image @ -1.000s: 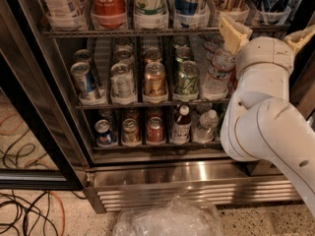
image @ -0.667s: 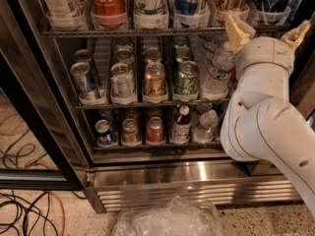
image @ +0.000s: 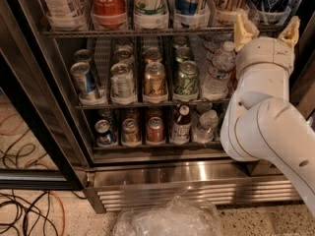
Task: Pick pepsi can from top shelf of fridge
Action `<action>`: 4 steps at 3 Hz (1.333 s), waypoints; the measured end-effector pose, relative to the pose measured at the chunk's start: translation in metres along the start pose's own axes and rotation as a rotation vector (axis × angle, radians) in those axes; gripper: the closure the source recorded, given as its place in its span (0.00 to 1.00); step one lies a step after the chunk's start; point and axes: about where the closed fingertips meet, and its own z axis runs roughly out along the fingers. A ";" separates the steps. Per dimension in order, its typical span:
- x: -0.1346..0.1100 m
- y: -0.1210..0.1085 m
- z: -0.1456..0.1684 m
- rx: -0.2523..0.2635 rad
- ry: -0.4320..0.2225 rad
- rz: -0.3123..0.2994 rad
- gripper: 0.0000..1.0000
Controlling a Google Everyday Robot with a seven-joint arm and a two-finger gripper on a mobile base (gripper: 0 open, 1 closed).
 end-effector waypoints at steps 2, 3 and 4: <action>-0.002 0.008 0.017 -0.011 -0.010 -0.007 0.40; -0.002 0.011 0.025 -0.009 -0.013 -0.003 0.41; -0.002 0.007 0.033 0.022 -0.014 0.010 0.42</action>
Offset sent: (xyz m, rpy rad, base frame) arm -0.0003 0.0000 -0.0008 -0.0037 -0.0004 -0.0037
